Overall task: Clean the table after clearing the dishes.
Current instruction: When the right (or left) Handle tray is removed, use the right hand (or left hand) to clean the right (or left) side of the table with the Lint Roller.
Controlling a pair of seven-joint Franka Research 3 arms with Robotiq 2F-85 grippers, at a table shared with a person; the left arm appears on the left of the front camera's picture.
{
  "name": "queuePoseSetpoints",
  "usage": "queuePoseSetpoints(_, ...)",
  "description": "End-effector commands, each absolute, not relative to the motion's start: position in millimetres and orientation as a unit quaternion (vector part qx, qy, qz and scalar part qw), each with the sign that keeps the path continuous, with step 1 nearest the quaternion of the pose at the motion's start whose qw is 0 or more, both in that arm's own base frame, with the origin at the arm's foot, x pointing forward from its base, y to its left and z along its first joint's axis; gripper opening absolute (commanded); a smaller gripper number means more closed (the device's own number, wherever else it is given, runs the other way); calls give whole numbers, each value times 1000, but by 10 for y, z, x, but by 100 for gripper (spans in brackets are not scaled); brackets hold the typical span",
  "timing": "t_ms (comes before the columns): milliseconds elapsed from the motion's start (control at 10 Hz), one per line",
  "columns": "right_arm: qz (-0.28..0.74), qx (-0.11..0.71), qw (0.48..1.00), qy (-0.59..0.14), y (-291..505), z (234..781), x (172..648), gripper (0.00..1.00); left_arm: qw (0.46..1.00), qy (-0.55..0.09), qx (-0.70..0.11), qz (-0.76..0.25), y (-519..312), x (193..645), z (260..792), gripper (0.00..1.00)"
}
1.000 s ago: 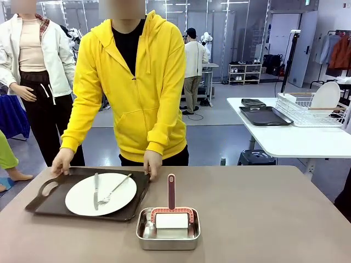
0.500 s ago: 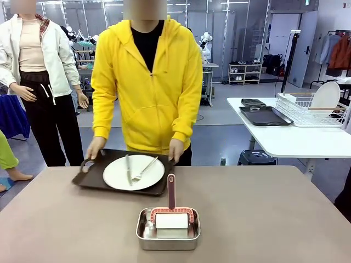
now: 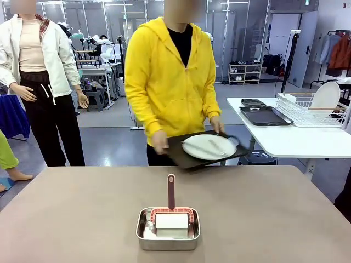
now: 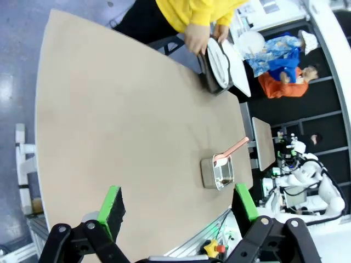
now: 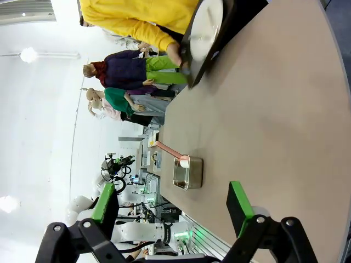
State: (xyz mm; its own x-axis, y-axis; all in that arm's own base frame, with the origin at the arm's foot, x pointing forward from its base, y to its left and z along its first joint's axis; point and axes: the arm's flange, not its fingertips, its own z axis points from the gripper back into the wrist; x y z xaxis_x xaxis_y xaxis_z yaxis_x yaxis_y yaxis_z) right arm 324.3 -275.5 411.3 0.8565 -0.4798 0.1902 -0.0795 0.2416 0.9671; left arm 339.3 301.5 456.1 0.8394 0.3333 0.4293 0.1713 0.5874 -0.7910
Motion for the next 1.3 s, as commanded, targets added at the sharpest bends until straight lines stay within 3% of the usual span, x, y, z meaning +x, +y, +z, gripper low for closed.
queuePoseSetpoints(0, -125, 601, 753, -237, -2739, 4150, 3235, 100, 849, -288, -442, -19, 3005, 3589, 4613, 100)
queuePoseSetpoints(400, -125, 601, 753, -237, -2739, 4150, 3235, 100, 876, -245, -401, -104, 2502, 3936, 4699, 100)
queuePoseSetpoints(500, -125, 601, 753, -237, -2739, 4150, 3235, 100, 879, -243, -391, -123, 986, 4345, 5318, 100)
queuePoseSetpoints(600, -125, 601, 753, -237, -2739, 4150, 3235, 100, 872, -244, -412, -103, 637, 4447, 5418, 100)
queuePoseSetpoints(1000, -125, 601, 753, -237, -2739, 4150, 3235, 100, 884, -202, -302, -293, -1134, 4822, 5873, 100)
queuePoseSetpoints(1200, -125, 601, 753, -237, -2739, 4150, 3235, 100, 890, -156, -176, -390, -1925, 4809, 6095, 100)
